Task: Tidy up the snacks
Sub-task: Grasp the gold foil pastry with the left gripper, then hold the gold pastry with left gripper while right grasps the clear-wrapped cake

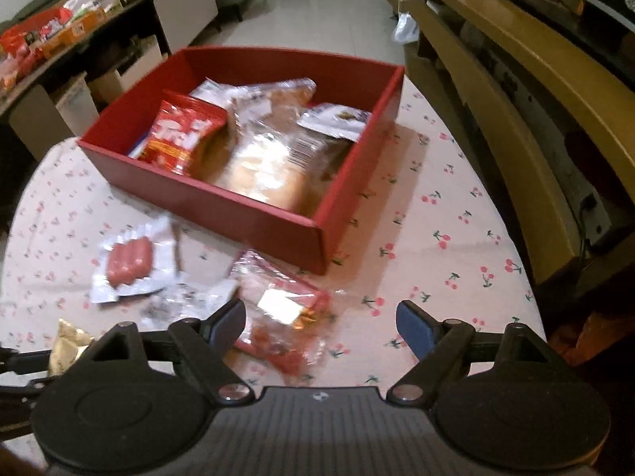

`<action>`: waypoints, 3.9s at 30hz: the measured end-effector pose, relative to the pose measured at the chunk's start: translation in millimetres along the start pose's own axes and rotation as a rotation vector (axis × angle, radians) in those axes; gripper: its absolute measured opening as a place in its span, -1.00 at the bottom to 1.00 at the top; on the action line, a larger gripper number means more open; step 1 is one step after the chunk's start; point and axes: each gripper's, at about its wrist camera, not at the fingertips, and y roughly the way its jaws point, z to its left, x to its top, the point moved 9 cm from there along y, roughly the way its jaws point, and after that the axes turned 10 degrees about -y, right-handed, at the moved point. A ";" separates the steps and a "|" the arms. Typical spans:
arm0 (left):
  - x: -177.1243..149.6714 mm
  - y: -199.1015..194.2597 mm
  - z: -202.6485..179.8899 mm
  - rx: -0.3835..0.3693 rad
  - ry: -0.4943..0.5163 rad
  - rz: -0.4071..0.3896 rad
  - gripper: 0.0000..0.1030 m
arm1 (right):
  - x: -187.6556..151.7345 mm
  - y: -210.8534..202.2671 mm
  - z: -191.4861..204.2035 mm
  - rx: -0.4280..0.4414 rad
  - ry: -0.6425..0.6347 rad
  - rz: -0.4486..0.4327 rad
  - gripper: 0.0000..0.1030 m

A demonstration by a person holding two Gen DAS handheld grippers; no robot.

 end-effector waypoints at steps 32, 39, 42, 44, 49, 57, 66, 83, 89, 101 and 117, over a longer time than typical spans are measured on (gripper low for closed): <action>-9.6 3.8 -21.3 -0.046 0.078 0.035 0.48 | -43.3 -5.6 15.7 -0.031 -0.009 0.073 0.22; -11.0 4.2 -22.5 -0.010 0.109 0.022 0.30 | -57.9 -20.1 24.2 0.047 0.012 0.071 -0.11; -11.0 2.8 -20.5 0.006 0.116 0.013 0.11 | -61.5 -27.7 34.9 0.080 -0.007 0.068 -0.10; -10.3 1.9 -17.1 0.011 0.110 0.007 0.04 | -64.4 -31.4 42.8 0.091 -0.027 0.068 -0.10; -10.8 -0.1 -15.6 -0.002 0.099 0.006 -0.04 | -71.7 -35.7 52.5 0.110 -0.047 0.067 -0.10; -13.0 -1.7 -22.4 -0.028 0.104 0.014 -0.09 | -66.7 -45.1 61.6 0.114 -0.071 0.019 -0.11; -11.9 -1.7 -21.2 -0.037 0.090 0.016 -0.12 | -60.4 -47.3 71.5 0.134 -0.087 -0.002 -0.12; -9.8 -0.8 -22.1 -0.021 0.088 0.001 -0.12 | -50.2 -63.9 64.6 0.166 -0.059 -0.068 -0.12; -5.1 -5.2 -16.9 -0.030 0.056 -0.013 -0.12 | -45.1 -66.0 71.1 0.177 -0.071 -0.081 -0.12; 0.5 -17.8 -31.1 -0.061 0.058 -0.042 -0.12 | -51.1 -73.6 63.0 0.192 -0.051 -0.070 -0.11; -9.4 -32.8 -34.6 -0.175 0.058 -0.005 -0.12 | -96.5 -57.5 41.2 0.052 -0.021 0.081 1.00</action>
